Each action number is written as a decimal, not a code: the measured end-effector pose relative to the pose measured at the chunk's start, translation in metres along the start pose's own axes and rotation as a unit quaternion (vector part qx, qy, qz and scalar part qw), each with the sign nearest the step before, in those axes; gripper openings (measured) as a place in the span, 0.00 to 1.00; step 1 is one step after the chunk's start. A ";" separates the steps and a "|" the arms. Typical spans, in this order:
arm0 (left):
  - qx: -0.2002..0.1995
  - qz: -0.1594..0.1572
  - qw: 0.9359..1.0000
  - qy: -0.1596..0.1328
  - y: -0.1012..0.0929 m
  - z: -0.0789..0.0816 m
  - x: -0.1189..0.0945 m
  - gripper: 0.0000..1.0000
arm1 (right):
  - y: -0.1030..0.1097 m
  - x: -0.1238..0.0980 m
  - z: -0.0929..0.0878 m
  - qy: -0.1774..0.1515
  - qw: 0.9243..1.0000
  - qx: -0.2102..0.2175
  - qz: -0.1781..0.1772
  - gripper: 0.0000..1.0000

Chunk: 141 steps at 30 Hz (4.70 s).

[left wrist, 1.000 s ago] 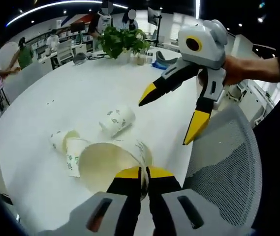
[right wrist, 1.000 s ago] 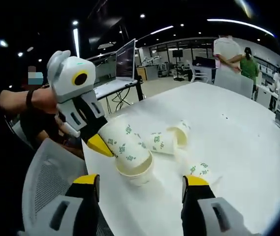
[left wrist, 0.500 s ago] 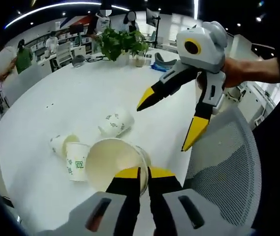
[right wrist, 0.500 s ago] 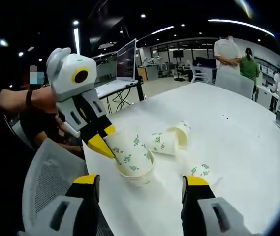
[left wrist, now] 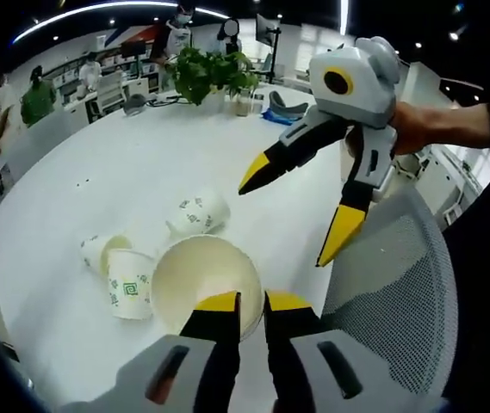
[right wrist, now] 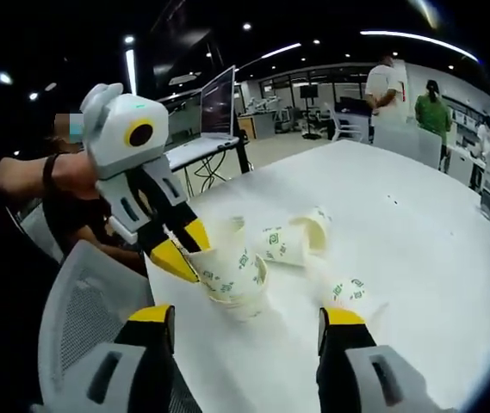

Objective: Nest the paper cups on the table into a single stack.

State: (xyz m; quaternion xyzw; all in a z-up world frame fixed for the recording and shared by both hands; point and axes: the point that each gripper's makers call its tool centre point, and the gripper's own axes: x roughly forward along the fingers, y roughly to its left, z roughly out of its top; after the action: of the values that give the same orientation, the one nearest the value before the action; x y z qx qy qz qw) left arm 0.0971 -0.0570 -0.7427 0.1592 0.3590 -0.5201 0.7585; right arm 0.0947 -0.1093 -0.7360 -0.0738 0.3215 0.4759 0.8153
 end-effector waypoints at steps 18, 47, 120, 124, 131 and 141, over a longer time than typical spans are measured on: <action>-0.012 0.010 1.000 -0.020 0.003 0.002 -0.005 0.15 | -0.010 -0.003 -0.003 -0.007 0.999 0.025 -0.021 0.67; -0.115 0.052 0.984 -0.125 0.025 -0.010 -0.036 0.46 | -0.087 0.006 -0.018 -0.073 0.971 0.211 -0.087 0.66; -0.175 0.079 0.970 -0.150 0.042 -0.030 -0.066 0.46 | -0.100 0.035 0.008 -0.118 0.941 0.316 -0.037 0.00; -0.171 0.086 0.970 -0.149 0.046 -0.029 -0.064 0.52 | -0.096 0.029 0.007 -0.112 0.945 0.306 -0.040 0.00; -0.168 0.092 0.970 -0.150 0.050 -0.029 -0.064 0.56 | -0.097 0.025 0.009 -0.103 0.955 0.274 -0.045 0.00; -0.169 0.096 0.969 -0.150 0.053 -0.031 -0.064 0.58 | -0.092 0.019 0.012 -0.086 0.965 0.241 -0.053 0.00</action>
State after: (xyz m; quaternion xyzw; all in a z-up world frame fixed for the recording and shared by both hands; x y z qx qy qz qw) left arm 0.1203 0.0263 -0.7255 -0.0176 0.3075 -0.3945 0.8657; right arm 0.1823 -0.1399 -0.7549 0.1493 0.3510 0.3450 0.8576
